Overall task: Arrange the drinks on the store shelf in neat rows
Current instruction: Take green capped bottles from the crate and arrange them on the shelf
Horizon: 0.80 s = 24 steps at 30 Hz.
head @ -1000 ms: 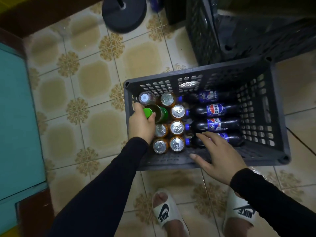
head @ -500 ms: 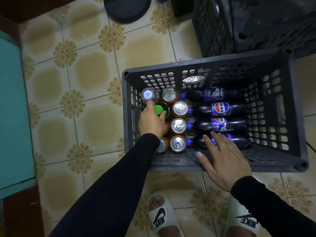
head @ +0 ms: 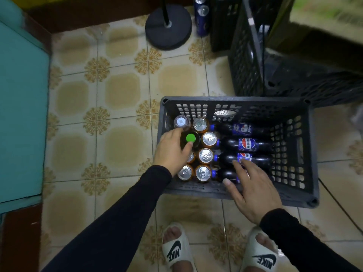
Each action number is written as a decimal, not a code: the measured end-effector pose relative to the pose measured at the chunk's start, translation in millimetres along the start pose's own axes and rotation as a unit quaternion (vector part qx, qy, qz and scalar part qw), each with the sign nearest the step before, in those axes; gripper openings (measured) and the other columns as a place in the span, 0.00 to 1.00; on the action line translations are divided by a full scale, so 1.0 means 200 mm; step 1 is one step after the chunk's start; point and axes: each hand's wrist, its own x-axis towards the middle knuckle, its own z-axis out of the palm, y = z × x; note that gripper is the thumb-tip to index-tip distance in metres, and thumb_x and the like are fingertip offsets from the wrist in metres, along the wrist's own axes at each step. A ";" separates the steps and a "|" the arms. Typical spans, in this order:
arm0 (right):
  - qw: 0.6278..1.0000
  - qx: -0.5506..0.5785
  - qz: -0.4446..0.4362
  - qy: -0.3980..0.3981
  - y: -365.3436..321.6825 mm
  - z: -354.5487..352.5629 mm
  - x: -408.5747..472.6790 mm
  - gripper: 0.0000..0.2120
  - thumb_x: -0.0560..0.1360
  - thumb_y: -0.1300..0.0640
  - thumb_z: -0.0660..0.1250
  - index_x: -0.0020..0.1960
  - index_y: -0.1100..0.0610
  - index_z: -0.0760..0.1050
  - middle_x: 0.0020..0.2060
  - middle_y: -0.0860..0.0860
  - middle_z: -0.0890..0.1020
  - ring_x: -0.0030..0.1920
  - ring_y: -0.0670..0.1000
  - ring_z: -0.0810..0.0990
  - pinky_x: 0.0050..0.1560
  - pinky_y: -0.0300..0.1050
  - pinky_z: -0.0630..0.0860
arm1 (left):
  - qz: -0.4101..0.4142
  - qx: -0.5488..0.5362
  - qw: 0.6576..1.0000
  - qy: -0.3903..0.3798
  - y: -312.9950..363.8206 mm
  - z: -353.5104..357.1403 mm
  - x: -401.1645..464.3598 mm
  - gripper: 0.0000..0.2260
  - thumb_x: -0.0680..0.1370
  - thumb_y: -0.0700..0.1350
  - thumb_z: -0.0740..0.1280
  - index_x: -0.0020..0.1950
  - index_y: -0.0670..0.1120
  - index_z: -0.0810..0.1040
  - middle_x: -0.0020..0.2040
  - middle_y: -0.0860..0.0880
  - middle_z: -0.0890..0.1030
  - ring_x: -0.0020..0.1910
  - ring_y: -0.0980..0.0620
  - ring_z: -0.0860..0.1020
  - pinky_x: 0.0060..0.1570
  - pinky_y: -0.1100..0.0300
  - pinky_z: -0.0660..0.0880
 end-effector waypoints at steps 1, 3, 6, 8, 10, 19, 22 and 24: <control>1.000 0.003 -0.010 0.014 -0.03 -0.09 -0.01 0.40 0.78 0.31 0.41 0.72 0.58 0.70 0.69 0.60 0.73 0.69 0.62 0.72 0.68 0.58 0.71 | 0.014 -0.001 1.000 0.007 0.03 -0.09 -0.04 0.17 0.81 0.51 0.65 0.67 0.44 0.74 0.63 0.46 0.78 0.65 0.47 0.72 0.62 0.56 0.68; 0.999 0.008 -0.033 0.041 -0.10 -0.29 -0.04 0.39 0.79 0.32 0.42 0.70 0.59 0.72 0.67 0.59 0.75 0.66 0.61 0.75 0.65 0.58 0.74 | 0.034 -0.008 0.999 0.035 0.10 -0.31 -0.12 0.17 0.82 0.51 0.65 0.66 0.43 0.77 0.64 0.45 0.79 0.66 0.47 0.73 0.64 0.59 0.66; 0.994 0.010 -0.070 0.089 -0.27 -0.67 -0.09 0.35 0.78 0.34 0.49 0.68 0.60 0.74 0.65 0.58 0.77 0.64 0.59 0.77 0.62 0.55 0.76 | 0.062 -0.004 0.994 0.092 0.23 -0.69 -0.24 0.19 0.81 0.52 0.65 0.64 0.41 0.80 0.64 0.44 0.81 0.67 0.46 0.75 0.67 0.61 0.61; 0.986 0.008 -0.101 0.133 -0.41 -0.96 -0.15 0.32 0.77 0.37 0.54 0.66 0.61 0.76 0.62 0.58 0.78 0.62 0.58 0.78 0.59 0.53 0.77 | 0.096 0.010 0.985 0.142 0.32 -0.95 -0.34 0.22 0.80 0.56 0.62 0.61 0.40 0.82 0.59 0.43 0.83 0.63 0.44 0.79 0.67 0.57 0.63; 0.975 0.010 -0.135 0.177 -0.56 -1.23 -0.22 0.29 0.77 0.40 0.56 0.64 0.61 0.76 0.60 0.57 0.79 0.59 0.57 0.79 0.57 0.50 0.78 | 0.121 0.010 0.976 0.179 0.42 -1.22 -0.46 0.23 0.79 0.56 0.60 0.59 0.39 0.82 0.59 0.42 0.84 0.62 0.44 0.79 0.68 0.54 0.65; 0.893 0.032 -0.325 0.309 -1.20 -2.26 -0.71 0.23 0.78 0.47 0.64 0.65 0.62 0.75 0.61 0.58 0.78 0.59 0.56 0.78 0.58 0.48 0.77 | 0.154 0.044 0.922 0.353 0.74 -2.31 -1.16 0.20 0.79 0.52 0.62 0.59 0.38 0.82 0.58 0.42 0.84 0.61 0.43 0.80 0.67 0.51 0.71; 0.865 0.047 -0.394 0.308 -1.38 -2.47 -0.94 0.24 0.78 0.45 0.62 0.66 0.61 0.74 0.62 0.57 0.77 0.60 0.56 0.77 0.58 0.49 0.76 | 0.123 0.075 0.900 0.410 0.83 -2.55 -1.54 0.20 0.79 0.52 0.62 0.59 0.38 0.82 0.59 0.42 0.83 0.61 0.43 0.80 0.69 0.56 0.66; 0.845 0.058 -0.435 0.306 -1.49 -2.57 -1.10 0.24 0.78 0.45 0.62 0.67 0.61 0.73 0.62 0.57 0.77 0.60 0.56 0.77 0.57 0.48 0.76 | 0.099 0.099 0.884 0.445 0.88 -2.65 -1.81 0.19 0.79 0.51 0.63 0.59 0.38 0.82 0.59 0.42 0.83 0.60 0.43 0.80 0.67 0.53 0.69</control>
